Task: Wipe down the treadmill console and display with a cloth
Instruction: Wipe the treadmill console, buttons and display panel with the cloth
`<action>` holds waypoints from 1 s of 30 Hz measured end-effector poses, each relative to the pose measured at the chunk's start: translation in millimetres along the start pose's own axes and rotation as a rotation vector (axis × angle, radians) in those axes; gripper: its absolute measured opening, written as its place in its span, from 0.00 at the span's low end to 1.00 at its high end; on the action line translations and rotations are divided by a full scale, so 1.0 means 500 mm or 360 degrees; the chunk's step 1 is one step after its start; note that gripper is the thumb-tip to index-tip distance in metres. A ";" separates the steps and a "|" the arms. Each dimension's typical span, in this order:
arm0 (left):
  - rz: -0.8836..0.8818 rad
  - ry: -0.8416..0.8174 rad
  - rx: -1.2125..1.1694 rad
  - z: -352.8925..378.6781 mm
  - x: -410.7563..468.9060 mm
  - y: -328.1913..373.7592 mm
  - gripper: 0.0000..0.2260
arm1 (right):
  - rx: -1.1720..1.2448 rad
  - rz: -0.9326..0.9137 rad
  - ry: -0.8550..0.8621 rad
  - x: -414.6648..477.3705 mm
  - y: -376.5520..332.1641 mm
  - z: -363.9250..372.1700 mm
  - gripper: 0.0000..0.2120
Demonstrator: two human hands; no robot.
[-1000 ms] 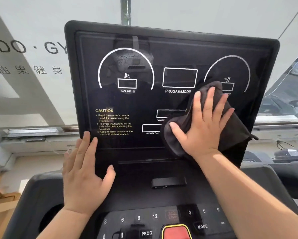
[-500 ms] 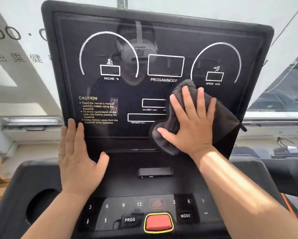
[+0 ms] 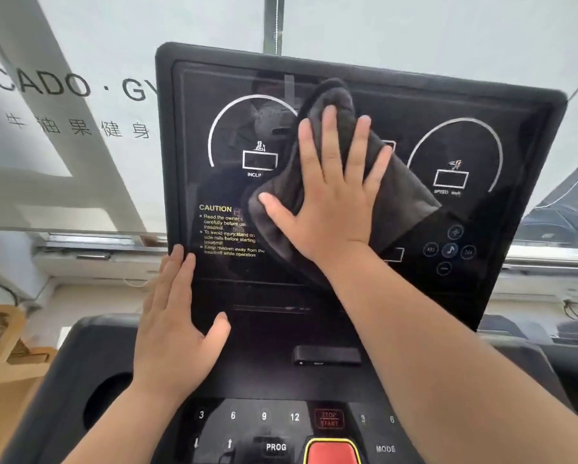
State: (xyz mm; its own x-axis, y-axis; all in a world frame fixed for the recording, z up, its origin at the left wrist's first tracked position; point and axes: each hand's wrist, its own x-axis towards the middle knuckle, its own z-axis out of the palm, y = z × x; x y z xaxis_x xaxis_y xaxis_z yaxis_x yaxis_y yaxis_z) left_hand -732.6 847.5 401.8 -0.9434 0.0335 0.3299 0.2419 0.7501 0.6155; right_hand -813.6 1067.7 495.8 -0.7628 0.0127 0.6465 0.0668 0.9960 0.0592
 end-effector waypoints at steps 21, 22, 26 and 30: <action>0.0101 -0.0199 -0.0709 -0.059 0.012 -0.074 0.40 | -0.0117 -0.0048 0.0008 0.121 -0.058 -0.036 0.50; 0.0116 -0.0201 -0.0733 -0.061 0.012 -0.076 0.38 | -0.0126 -0.0114 0.0005 0.117 -0.077 -0.032 0.49; 0.0134 -0.0186 -0.0826 -0.066 0.013 -0.081 0.35 | -0.0127 -0.0483 -0.0033 0.043 -0.118 0.005 0.47; 0.0145 -0.0164 -0.0849 -0.058 0.012 -0.088 0.35 | -0.0138 -0.0845 -0.0147 -0.097 -0.111 0.061 0.46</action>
State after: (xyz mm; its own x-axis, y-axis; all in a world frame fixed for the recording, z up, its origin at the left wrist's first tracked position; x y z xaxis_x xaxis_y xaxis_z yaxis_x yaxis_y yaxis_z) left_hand -742.4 795.7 397.7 -0.9240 0.1672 0.3439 0.3801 0.3029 0.8739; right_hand -799.7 1014.4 438.0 -0.7593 -0.4783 0.4412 -0.2931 0.8568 0.4243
